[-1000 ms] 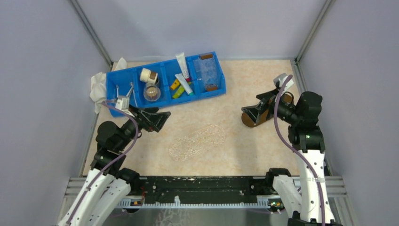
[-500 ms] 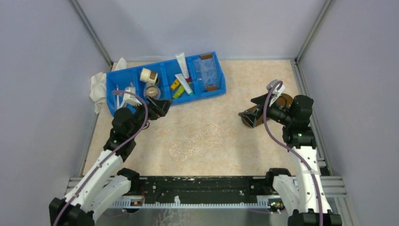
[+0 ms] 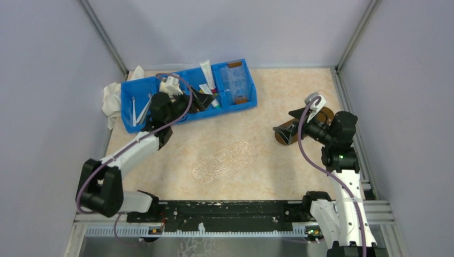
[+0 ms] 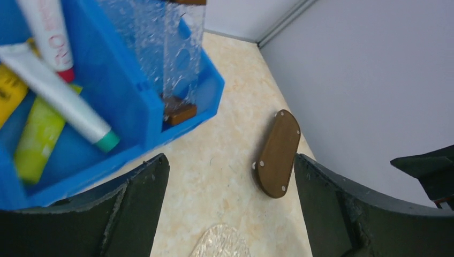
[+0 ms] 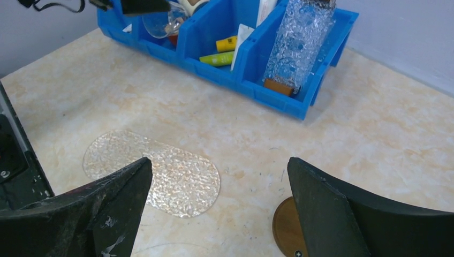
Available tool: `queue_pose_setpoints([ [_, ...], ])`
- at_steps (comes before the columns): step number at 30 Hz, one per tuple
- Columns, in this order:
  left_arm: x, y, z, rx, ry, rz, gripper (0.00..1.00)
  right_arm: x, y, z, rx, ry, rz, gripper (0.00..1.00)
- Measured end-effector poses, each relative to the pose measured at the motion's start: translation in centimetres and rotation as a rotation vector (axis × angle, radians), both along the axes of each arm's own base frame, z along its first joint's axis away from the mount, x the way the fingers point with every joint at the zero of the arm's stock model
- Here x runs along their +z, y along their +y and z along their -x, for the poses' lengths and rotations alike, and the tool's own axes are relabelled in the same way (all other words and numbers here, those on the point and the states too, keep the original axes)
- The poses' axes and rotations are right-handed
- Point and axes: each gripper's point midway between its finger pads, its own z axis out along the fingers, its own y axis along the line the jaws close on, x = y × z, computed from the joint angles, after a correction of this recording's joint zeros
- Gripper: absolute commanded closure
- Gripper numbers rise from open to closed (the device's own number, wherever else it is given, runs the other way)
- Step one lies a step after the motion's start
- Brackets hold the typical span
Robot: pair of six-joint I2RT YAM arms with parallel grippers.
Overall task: Prepare toiletry sets of a toothbrush and toothpaste on the tray
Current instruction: Pick up the toothpaste holder from the storage box.
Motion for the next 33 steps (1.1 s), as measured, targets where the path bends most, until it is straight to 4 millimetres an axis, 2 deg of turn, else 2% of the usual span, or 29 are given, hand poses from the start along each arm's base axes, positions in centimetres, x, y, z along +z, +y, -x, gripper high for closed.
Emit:
queue_pose_setpoints([
  [7, 2.2, -5.2, -6.3, -0.176, -0.132, -0.020, 0.11, -0.5, -0.1, -0.2, -0.008, 0.006, -0.004, 0.04],
  [10, 1.3, -6.6, -8.6, -0.218, -0.151, -0.036, 0.16, -0.6, -0.1, -0.2, -0.010, 0.007, -0.005, 0.04],
  [12, -0.3, -7.7, -10.1, -0.254, -0.145, -0.049, 0.19, -0.6, 0.0, -0.2, -0.011, 0.005, -0.006, 0.04],
  [17, -2.8, -9.4, -12.6, -0.304, -0.125, -0.062, 0.26, -0.5, 0.3, -0.1, -0.001, 0.003, -0.004, 0.04],
  [23, -3.2, -10.3, -15.1, -0.310, -0.129, -0.082, 0.27, -0.6, 0.6, 0.0, 0.007, 0.001, -0.001, 0.04],
  [29, -3.2, -10.1, -16.3, -0.272, -0.135, -0.119, 0.28, -0.6, 0.7, 0.0, 0.006, -0.003, 0.005, 0.04],
  [33, -4.0, -10.1, -17.2, -0.259, -0.122, -0.141, 0.30, -0.6, 0.7, 0.0, 0.003, -0.003, 0.006, 0.04],
])
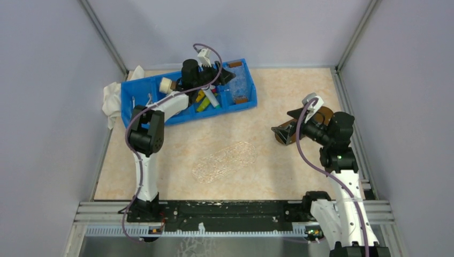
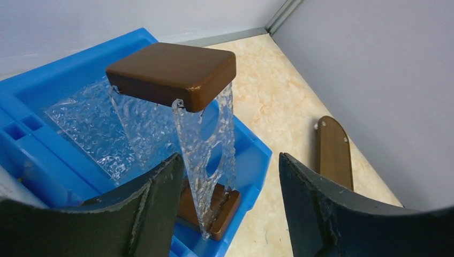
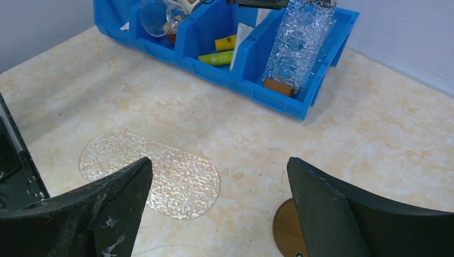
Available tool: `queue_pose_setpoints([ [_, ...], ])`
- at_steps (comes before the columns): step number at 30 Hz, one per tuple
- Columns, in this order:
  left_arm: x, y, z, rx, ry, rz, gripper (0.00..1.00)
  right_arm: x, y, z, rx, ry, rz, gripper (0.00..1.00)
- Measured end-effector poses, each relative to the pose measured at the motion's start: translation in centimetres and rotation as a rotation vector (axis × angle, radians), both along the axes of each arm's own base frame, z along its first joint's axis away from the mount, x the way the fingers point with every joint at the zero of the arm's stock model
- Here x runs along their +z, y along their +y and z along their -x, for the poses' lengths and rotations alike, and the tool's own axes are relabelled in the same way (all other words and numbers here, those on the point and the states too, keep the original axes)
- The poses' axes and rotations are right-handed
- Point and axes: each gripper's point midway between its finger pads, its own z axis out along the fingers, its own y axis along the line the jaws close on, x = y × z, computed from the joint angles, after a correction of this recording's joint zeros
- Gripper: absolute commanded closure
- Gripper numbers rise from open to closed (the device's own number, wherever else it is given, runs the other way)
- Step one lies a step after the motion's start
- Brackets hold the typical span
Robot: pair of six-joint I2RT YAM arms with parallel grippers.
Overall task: Prepare toiletry sets of a toothbrush and toothpaste on the tray
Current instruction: Pick up the toothpaste holder from the storage box.
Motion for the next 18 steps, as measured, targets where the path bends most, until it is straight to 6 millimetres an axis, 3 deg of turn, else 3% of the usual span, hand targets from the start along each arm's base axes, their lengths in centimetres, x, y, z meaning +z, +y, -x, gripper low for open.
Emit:
queue_pose_setpoints([
  [14, -3.6, -1.4, -1.7, -0.046, 0.060, -0.016, 0.50, 0.0, 0.0, -0.1, -0.003, -0.001, 0.003, 0.04],
  [18, -4.1, -1.7, -1.5, -0.070, 0.074, -0.005, 0.65, 0.0, 0.0, -0.1, -0.005, -0.002, 0.003, 0.04],
])
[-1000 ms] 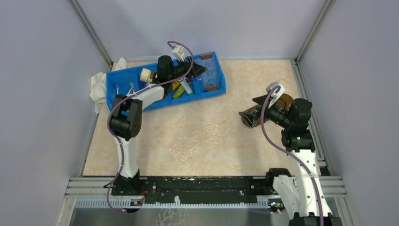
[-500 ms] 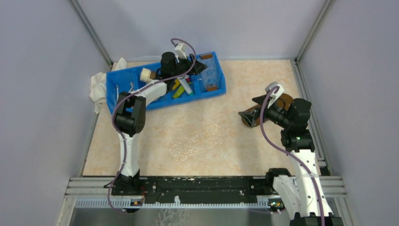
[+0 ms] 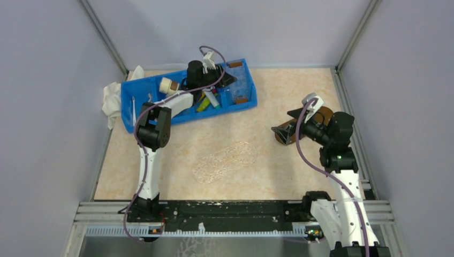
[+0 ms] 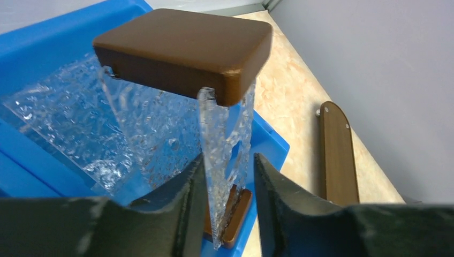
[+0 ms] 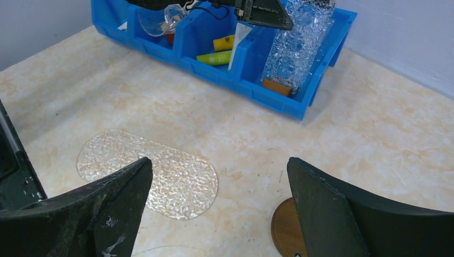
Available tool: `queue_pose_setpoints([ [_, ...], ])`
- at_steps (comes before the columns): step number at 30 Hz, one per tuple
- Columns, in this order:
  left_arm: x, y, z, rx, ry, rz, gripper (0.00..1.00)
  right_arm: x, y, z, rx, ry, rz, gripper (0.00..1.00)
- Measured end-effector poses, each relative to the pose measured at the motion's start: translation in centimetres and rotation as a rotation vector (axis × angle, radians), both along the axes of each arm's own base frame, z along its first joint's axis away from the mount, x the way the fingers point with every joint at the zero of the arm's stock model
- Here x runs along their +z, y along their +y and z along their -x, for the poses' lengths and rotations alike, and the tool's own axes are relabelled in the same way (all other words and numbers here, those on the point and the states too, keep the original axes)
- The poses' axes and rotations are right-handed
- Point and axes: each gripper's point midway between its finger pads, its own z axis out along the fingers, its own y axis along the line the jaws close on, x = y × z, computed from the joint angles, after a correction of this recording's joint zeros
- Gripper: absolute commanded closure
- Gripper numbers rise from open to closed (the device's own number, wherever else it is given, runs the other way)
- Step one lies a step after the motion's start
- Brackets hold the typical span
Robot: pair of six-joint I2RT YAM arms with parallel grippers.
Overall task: Prepare toiletry sets of a toothbrush and toothpaste on the tray
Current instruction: Pick up the toothpaste holder from the storage box.
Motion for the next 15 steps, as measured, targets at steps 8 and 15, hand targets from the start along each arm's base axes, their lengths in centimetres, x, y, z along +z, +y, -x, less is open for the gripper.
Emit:
queue_pose_setpoints([
  [8, 0.2, -0.4, 0.1, -0.030, -0.013, 0.021, 1.00, 0.0, 0.0, -0.1, -0.002, -0.004, 0.004, 0.04],
  [15, 0.9, -0.7, 0.5, -0.058, -0.064, 0.041, 1.00, 0.0, -0.1, -0.1, -0.005, -0.004, 0.005, 0.04],
])
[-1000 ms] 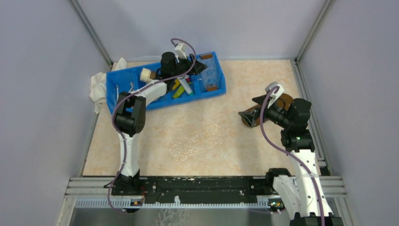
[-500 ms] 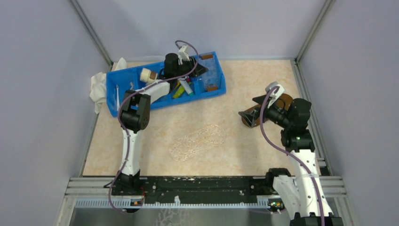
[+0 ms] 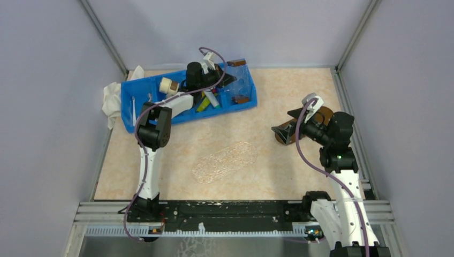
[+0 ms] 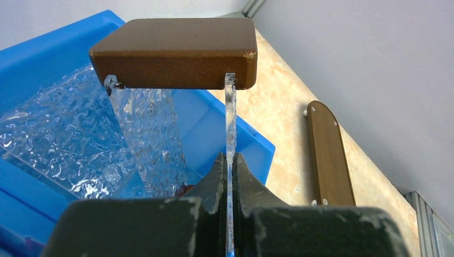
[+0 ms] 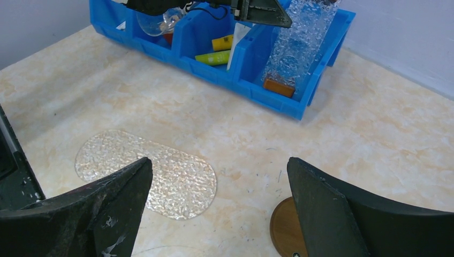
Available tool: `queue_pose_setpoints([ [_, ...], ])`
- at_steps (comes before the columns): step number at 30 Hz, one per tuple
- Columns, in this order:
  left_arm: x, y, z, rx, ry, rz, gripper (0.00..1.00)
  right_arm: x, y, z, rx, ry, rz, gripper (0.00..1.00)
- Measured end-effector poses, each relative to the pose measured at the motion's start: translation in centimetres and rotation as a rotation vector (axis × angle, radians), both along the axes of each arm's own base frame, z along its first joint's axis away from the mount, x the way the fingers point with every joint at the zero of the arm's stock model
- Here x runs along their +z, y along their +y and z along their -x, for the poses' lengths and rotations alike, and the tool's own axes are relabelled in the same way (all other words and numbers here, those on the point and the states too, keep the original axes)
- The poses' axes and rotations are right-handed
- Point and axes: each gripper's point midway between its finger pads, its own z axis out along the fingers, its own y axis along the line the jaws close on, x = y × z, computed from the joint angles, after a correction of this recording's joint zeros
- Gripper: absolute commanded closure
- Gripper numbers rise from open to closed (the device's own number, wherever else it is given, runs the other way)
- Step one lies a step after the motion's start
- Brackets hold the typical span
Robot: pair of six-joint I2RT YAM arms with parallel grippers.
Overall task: Prepare toiletry sets of a toothbrush and toothpaste on the tray
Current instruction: Pick up the toothpaste holder from the storage box.
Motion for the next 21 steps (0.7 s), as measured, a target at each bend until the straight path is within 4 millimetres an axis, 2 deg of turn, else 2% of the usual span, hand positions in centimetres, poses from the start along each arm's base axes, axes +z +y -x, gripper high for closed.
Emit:
queue_pose_setpoints([
  [8, 1.2, 0.4, 1.3, -0.010, -0.051, 0.021, 1.00, 0.0, 0.0, 0.0, 0.000, 0.000, 0.000, 0.04],
  [21, 7.2, 1.2, 5.4, -0.029, -0.173, 0.130, 1.00, -0.2, 0.2, 0.1, 0.013, 0.005, -0.005, 0.05],
])
